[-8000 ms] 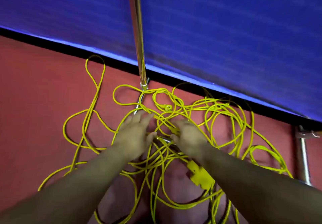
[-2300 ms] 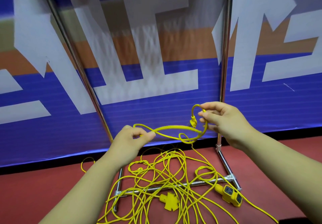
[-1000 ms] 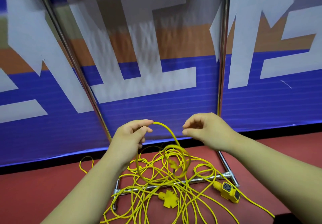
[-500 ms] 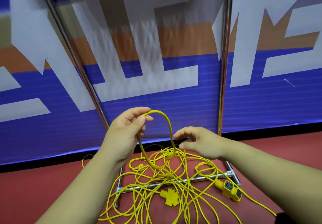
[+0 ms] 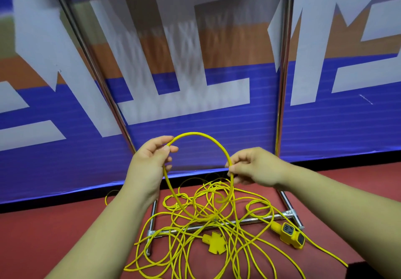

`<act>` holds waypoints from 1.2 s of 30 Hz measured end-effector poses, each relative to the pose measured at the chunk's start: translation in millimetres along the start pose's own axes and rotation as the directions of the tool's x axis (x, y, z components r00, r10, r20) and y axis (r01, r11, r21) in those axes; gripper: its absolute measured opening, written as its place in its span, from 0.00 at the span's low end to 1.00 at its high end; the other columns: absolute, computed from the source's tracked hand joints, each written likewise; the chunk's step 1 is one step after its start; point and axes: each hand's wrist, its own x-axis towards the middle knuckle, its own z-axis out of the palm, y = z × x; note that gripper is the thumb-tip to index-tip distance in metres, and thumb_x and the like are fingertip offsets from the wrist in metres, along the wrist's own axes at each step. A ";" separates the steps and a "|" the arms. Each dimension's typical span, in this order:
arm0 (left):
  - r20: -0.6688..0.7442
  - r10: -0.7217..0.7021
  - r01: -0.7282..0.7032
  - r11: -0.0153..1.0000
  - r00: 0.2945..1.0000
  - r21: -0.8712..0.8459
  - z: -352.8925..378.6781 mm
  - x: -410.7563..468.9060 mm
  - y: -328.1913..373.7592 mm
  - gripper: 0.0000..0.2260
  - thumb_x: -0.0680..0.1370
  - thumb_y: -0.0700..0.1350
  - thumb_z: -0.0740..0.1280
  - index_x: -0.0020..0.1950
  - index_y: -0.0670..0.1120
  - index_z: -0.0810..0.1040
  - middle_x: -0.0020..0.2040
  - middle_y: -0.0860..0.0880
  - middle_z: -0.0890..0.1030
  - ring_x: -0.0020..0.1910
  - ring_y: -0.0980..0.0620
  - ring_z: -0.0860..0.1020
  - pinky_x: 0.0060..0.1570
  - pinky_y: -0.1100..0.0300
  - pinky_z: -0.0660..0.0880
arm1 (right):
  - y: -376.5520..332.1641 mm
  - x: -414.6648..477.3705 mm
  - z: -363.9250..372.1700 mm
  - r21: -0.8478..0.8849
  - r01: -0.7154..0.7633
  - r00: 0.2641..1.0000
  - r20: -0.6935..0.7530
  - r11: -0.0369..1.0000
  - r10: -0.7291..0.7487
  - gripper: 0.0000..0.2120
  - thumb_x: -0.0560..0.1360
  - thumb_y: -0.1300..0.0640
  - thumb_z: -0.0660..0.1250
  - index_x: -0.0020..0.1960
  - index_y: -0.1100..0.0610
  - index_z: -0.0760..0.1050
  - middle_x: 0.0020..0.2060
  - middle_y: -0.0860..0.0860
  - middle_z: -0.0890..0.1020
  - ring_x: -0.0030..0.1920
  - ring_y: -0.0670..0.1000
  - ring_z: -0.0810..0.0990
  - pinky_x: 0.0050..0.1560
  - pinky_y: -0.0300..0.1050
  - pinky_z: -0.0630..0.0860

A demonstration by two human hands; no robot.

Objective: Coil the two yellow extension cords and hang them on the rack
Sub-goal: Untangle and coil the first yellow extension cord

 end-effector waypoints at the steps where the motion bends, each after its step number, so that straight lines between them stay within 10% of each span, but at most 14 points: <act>1: -0.010 -0.016 0.017 0.994 1.000 0.105 -1.8 2.1 -8.4 0.10 0.82 0.39 0.64 0.55 0.52 0.82 0.50 0.47 0.84 0.43 0.52 0.78 0.47 0.52 0.77 | -3.7 -1.9 -3.2 0.069 -0.010 1.000 -0.019 0.998 0.011 0.03 0.79 0.64 0.67 0.50 0.60 0.80 0.37 0.53 0.85 0.36 0.49 0.84 0.37 0.40 0.79; 4: 0.103 -0.073 0.027 0.920 0.992 0.390 0.4 -0.4 -28.4 0.08 0.78 0.49 0.71 0.56 0.58 0.82 0.53 0.51 0.83 0.56 0.52 0.80 0.55 0.56 0.75 | -17.1 -6.1 -6.6 0.225 -0.008 0.997 -0.071 0.974 0.024 0.05 0.79 0.61 0.67 0.53 0.60 0.80 0.40 0.52 0.86 0.39 0.50 0.86 0.40 0.41 0.82; 10: 0.546 -0.151 -0.159 0.863 0.824 0.480 33.2 -19.3 -44.8 0.17 0.75 0.49 0.76 0.63 0.56 0.80 0.53 0.57 0.83 0.48 0.62 0.80 0.52 0.67 0.74 | -34.4 -9.5 -2.9 0.457 0.004 0.985 -0.155 0.890 0.075 0.03 0.79 0.57 0.69 0.49 0.56 0.79 0.42 0.53 0.86 0.40 0.49 0.87 0.38 0.39 0.81; 19: 0.342 -0.070 -0.067 0.926 0.937 0.371 43.5 -14.5 -33.8 0.06 0.81 0.43 0.67 0.48 0.50 0.83 0.43 0.46 0.86 0.43 0.49 0.85 0.48 0.50 0.80 | -28.1 -10.9 -7.3 0.487 0.012 0.988 -0.139 0.873 0.064 0.07 0.80 0.58 0.66 0.56 0.58 0.80 0.47 0.56 0.86 0.48 0.52 0.87 0.50 0.45 0.82; 24: 0.251 -0.087 0.079 0.996 0.964 0.041 39.2 -17.7 -5.8 0.07 0.82 0.41 0.64 0.50 0.42 0.81 0.42 0.43 0.86 0.46 0.47 0.86 0.45 0.60 0.82 | -9.9 -15.1 0.9 0.054 0.003 0.999 0.046 0.999 -0.005 0.12 0.75 0.55 0.73 0.58 0.51 0.82 0.54 0.59 0.84 0.49 0.50 0.81 0.56 0.49 0.77; 30: 0.182 -0.135 0.190 0.924 0.974 -0.330 28.2 -12.9 5.4 0.07 0.83 0.42 0.63 0.53 0.40 0.79 0.40 0.44 0.84 0.44 0.50 0.85 0.42 0.61 0.81 | -7.5 -12.0 0.4 -0.421 0.071 0.997 0.050 0.904 -0.056 0.06 0.77 0.55 0.71 0.53 0.49 0.84 0.43 0.50 0.87 0.42 0.46 0.83 0.52 0.47 0.78; 36: 0.203 -0.241 0.285 0.932 0.949 -0.223 19.4 -7.4 -15.7 0.12 0.80 0.49 0.66 0.61 0.47 0.80 0.53 0.47 0.86 0.53 0.49 0.84 0.51 0.52 0.79 | -29.5 -13.5 -1.7 0.062 0.059 0.998 -0.042 0.996 -0.057 0.07 0.77 0.63 0.71 0.54 0.59 0.82 0.39 0.60 0.85 0.40 0.55 0.85 0.41 0.44 0.82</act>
